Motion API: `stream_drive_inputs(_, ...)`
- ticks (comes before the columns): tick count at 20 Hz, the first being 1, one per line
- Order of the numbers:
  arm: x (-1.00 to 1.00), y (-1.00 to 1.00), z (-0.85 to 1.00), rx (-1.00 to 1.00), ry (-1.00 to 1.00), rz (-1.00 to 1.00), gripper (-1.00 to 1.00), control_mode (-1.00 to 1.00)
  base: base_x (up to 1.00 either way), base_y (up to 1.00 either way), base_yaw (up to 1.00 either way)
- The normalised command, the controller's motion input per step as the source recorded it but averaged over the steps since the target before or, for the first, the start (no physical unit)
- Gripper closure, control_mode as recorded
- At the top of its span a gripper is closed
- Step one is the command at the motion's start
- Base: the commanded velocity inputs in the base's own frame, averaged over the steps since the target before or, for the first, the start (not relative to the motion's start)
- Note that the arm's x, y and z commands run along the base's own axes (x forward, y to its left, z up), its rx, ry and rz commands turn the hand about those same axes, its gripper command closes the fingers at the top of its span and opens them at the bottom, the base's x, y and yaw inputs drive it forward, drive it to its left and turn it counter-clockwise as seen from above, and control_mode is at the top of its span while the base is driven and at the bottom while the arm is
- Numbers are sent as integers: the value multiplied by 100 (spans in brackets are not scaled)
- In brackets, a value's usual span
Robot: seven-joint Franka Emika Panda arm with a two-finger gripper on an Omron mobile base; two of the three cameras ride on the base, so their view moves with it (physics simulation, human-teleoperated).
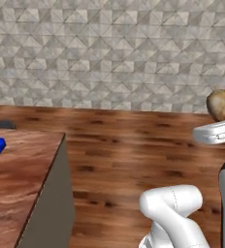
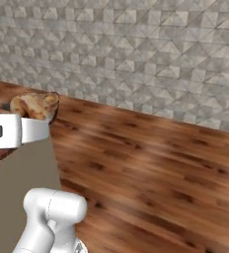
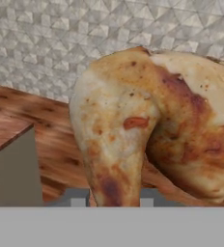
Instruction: Gather the avocado and eggplant from the fridge and place them on a tray on the dining counter. Then gather the steak and chicken drumstick from the fridge and place them on the other tray.
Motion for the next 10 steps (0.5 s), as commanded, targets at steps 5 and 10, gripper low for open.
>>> stream_drive_inputs(5,0,0,0,0,0,0,100,100,67,-49,40)
stream_drive_inputs(10,0,0,0,0,0,0,100,100,67,-49,41)
